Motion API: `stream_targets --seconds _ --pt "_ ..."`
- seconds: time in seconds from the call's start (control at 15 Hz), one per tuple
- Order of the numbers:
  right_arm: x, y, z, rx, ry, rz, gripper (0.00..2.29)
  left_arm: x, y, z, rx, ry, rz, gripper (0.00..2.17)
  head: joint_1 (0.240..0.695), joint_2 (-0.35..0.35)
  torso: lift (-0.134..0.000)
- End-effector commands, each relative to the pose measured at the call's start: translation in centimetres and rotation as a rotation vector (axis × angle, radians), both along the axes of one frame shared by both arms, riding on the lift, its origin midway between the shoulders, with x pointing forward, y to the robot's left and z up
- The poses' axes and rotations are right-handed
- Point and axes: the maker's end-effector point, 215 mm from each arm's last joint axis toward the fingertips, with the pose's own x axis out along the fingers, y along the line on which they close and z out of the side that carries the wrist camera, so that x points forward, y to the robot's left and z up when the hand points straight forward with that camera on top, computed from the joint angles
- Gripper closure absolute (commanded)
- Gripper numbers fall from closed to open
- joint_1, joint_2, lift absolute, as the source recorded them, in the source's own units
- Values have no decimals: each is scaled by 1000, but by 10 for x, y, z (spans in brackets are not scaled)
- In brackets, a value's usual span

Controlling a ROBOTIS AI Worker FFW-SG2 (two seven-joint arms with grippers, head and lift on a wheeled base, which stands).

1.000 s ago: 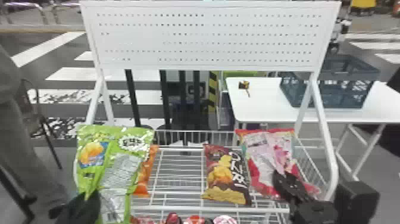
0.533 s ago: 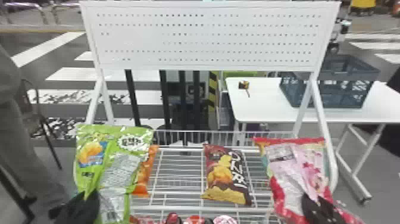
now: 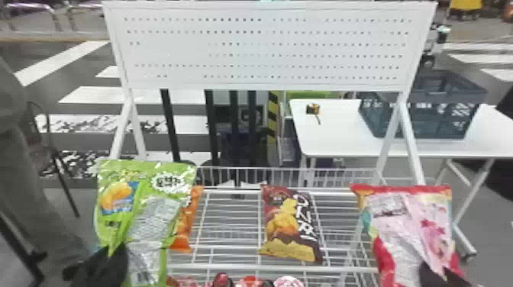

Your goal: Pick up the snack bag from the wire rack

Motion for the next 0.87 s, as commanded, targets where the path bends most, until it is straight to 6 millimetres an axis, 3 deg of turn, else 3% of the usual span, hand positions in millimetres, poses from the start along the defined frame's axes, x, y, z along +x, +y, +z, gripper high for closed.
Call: stream_targets --seconds 0.0,0.8 --pt "-1 0 0 1 1 0 2250 -1 -1 1 1 -1 -2 1821 499 0 0" --pt "-3 2 3 17 -2 4 2250 -1 -2 2 1 -2 -2 1821 499 0 0"
